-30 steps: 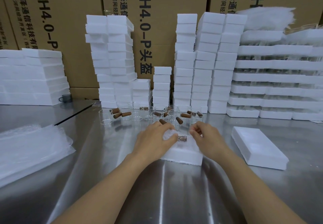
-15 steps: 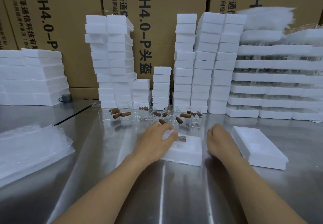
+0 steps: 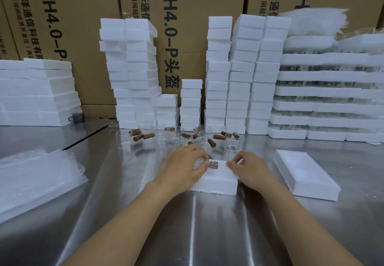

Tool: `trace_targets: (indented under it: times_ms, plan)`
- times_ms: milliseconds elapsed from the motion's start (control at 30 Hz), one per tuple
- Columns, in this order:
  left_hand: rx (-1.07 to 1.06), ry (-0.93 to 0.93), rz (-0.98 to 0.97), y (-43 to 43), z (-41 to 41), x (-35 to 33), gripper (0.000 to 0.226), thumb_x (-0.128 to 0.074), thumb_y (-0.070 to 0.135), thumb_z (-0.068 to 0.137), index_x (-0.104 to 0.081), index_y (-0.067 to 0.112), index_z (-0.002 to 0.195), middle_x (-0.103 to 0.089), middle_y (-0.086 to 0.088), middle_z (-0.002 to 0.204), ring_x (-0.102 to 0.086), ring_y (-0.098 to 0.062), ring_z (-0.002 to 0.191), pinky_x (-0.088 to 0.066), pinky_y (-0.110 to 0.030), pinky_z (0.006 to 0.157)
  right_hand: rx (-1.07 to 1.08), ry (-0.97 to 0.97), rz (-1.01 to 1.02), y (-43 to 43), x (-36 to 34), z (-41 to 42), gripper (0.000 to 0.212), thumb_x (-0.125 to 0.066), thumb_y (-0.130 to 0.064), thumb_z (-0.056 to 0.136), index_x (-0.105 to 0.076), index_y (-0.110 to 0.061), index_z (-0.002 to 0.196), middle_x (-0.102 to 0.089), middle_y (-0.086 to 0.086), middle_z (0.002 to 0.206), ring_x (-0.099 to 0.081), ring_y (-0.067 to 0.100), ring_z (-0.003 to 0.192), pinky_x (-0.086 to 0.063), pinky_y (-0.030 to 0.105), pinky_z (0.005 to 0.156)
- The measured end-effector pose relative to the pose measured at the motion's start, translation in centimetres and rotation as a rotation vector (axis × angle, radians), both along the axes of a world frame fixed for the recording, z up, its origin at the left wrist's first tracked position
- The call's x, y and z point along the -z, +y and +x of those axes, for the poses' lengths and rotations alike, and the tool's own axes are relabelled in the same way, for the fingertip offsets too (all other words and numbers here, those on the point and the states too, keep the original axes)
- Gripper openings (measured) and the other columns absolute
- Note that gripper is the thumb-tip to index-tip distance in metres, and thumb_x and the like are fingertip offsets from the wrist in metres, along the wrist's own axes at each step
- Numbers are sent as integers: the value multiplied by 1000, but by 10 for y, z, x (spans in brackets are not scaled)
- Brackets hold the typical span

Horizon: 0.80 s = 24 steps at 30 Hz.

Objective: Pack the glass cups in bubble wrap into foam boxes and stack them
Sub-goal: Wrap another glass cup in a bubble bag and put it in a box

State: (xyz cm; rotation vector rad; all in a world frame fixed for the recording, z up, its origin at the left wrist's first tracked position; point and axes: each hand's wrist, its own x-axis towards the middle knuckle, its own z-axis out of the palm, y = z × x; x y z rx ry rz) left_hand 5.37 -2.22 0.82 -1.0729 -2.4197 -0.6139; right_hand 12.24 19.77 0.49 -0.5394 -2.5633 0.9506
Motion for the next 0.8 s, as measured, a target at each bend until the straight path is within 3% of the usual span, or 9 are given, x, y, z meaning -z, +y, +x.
trace_targets:
  times_ms: [200, 333, 467, 567, 667, 733, 800]
  plan:
    - [86, -103, 13, -2, -3, -2, 17, -54, 46, 105, -68, 37, 110, -60, 19, 112, -56, -10, 110, -53, -45, 94, 54, 33, 68, -8, -1, 2, 20, -61, -50, 92, -63, -31, 89, -70, -13, 90, -66, 17, 86, -56, 38, 83]
    - [62, -82, 37, -4, -8, 2, 38, -42, 69, 102, -63, 47, 125, -61, 25, 127, -56, -4, 120, -44, -35, 102, 136, 197, 52, 0, -8, 8, 17, -59, -43, 99, -66, -28, 93, -72, -8, 93, -64, 18, 86, -52, 35, 77]
    - [78, -232, 321, -10, -16, 4, 52, -35, 79, 99, -66, 48, 126, -63, 29, 121, -55, 8, 118, -43, -23, 98, 371, 306, 374, 14, -16, 17, 19, -60, -26, 97, -71, -22, 112, -67, 5, 120, -56, 31, 115, -44, 43, 93]
    - [64, -276, 427, -14, -22, 5, 57, -33, 81, 97, -69, 45, 123, -64, 29, 119, -54, 14, 114, -41, -17, 92, 509, 135, 378, 32, -18, 25, 36, -61, -21, 92, -65, -24, 127, -60, 9, 133, -48, 34, 129, -33, 45, 106]
    - [52, -289, 411, -17, -26, 6, 44, -41, 74, 101, -69, 47, 121, -63, 31, 118, -53, 16, 113, -42, -17, 90, 524, -128, 244, 49, -16, 35, 45, -57, -21, 91, -57, -30, 135, -61, 7, 131, -53, 33, 126, -32, 46, 106]
    - [55, -299, 416, -17, -27, 7, 33, -46, 66, 105, -70, 47, 118, -62, 31, 117, -54, 15, 112, -42, -17, 90, 522, -139, 219, 55, -12, 41, 41, -55, -18, 91, -58, -31, 129, -65, 6, 124, -56, 33, 121, -32, 48, 104]
    - [54, -294, 439, -16, -26, 7, 33, -48, 64, 106, -72, 45, 116, -63, 29, 116, -55, 14, 112, -42, -18, 90, 508, -16, 214, 60, -11, 42, 41, -55, -12, 89, -59, -30, 125, -69, 5, 120, -59, 33, 116, -34, 47, 101]
